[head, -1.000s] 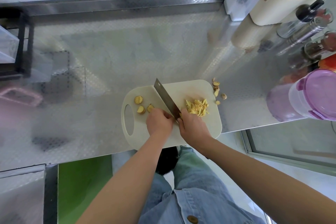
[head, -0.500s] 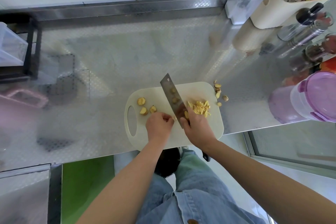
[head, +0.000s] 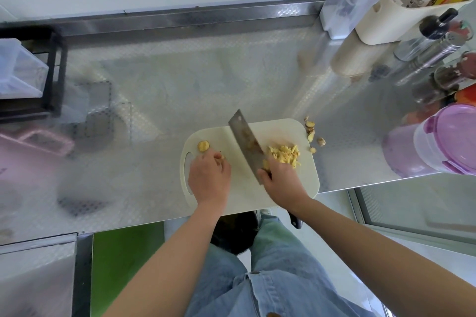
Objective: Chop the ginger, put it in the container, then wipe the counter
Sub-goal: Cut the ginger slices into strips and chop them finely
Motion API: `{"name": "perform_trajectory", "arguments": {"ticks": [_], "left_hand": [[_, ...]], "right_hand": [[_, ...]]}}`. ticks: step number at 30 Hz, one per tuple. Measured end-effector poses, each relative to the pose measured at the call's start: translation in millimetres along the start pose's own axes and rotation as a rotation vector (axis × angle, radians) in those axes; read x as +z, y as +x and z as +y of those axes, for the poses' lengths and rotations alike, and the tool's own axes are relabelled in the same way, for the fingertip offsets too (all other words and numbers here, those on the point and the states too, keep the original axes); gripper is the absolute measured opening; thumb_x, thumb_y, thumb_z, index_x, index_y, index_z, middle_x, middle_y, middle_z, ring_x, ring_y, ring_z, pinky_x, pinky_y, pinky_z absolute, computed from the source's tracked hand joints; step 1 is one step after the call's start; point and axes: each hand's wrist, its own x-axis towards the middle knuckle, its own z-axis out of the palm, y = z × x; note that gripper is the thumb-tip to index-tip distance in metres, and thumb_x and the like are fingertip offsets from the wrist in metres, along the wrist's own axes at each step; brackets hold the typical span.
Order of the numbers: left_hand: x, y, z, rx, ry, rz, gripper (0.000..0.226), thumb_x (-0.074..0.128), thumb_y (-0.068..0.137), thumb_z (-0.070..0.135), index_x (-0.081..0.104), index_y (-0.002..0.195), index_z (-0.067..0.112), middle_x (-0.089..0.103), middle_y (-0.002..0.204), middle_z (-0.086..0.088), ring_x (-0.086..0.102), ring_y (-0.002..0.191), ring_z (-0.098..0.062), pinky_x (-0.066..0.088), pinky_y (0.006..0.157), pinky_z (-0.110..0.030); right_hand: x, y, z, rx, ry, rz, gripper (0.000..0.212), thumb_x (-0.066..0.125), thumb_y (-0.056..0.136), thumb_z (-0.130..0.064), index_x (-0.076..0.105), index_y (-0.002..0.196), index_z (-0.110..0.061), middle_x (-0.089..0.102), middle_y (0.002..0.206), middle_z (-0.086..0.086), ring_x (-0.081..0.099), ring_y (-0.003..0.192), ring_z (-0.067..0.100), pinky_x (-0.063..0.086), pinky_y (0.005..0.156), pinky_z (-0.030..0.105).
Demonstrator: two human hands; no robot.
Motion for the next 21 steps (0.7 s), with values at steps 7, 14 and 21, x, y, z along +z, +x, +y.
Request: {"name": "perform_trajectory", "arguments": {"ticks": [7, 14, 21], "left_hand": [[-9.6, 14.9, -6.5, 0.065, 0.182, -0.002, 0.024, 0.055, 0.092, 0.034, 0.067, 0.102, 0.016, 0.061, 0.099, -0.007, 0.05, 0.098, -0.026, 0.043, 0.07, -0.036], [-7.6, 21.3, -0.9, 0.094, 0.171, -0.054, 0.008, 0.066, 0.086, 0.026, 0.072, 0.089, 0.021, 0.061, 0.097, -0.001, 0.049, 0.097, -0.022, 0.036, 0.065, -0.028], [-18.7, 25.2, -9.2, 0.051, -0.072, -0.013, 0.004, 0.069, 0.081, 0.021, 0.072, 0.08, 0.02, 0.068, 0.078, 0.005, 0.06, 0.077, -0.02, 0.04, 0.062, -0.026]], "right_hand": [[-5.6, 8.7, 8.5, 0.135, 0.038, 0.107, 0.01, 0.045, 0.097, -0.016, 0.042, 0.09, -0.009, 0.042, 0.057, 0.001, 0.041, 0.052, 0.019, 0.034, 0.054, 0.031], [-5.3, 5.6, 9.1, 0.109, 0.055, 0.057, 0.013, 0.047, 0.094, -0.017, 0.046, 0.087, -0.006, 0.046, 0.057, 0.007, 0.04, 0.049, 0.019, 0.037, 0.052, 0.034], [-8.7, 9.1, 10.2, 0.082, 0.083, 0.029, 0.013, 0.048, 0.093, -0.018, 0.044, 0.083, -0.011, 0.047, 0.056, 0.005, 0.041, 0.049, 0.018, 0.037, 0.052, 0.034]]}}
